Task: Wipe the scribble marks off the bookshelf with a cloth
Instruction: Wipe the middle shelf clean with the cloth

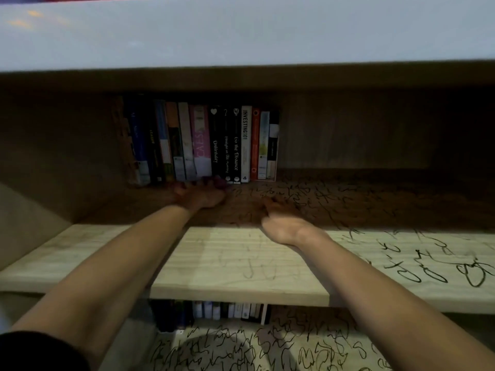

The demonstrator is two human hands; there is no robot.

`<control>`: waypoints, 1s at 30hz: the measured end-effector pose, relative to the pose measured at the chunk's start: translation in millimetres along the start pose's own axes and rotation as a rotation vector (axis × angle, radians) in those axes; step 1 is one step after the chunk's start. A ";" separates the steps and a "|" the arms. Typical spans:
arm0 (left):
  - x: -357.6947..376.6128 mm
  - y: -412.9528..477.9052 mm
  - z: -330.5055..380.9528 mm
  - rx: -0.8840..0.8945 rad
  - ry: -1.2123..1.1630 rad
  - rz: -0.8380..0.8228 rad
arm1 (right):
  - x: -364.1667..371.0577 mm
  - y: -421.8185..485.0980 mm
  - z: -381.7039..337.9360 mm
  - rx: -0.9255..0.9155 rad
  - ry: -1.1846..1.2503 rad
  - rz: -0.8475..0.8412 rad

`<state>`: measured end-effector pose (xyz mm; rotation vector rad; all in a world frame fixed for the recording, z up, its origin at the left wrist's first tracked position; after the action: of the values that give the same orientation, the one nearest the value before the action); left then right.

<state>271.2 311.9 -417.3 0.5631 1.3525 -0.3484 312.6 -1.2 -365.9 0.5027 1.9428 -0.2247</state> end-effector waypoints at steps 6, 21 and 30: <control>-80.0 -189.2 55.7 0.446 -0.080 -0.224 | -1.5 -12.3 -3.2 0.014 0.067 0.012; -65.3 -111.0 9.0 0.123 -0.032 -0.123 | -5.6 -0.3 -1.8 0.065 0.045 0.111; -92.0 -176.6 -47.1 0.241 -0.139 -0.194 | -10.9 0.0 6.8 0.188 0.086 0.241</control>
<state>118.6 186.3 -364.4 0.5957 1.2410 -0.7033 322.0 -6.4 -358.9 0.8762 1.9331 -0.2351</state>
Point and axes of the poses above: each hand's wrist, its own y-axis towards the middle knuckle, its own x-axis out of the palm, z = x × y, the point moved 3 cm from there along y, towards the middle knuckle, and after that the axes turned 1 degree about z, right-handed, at the moved point
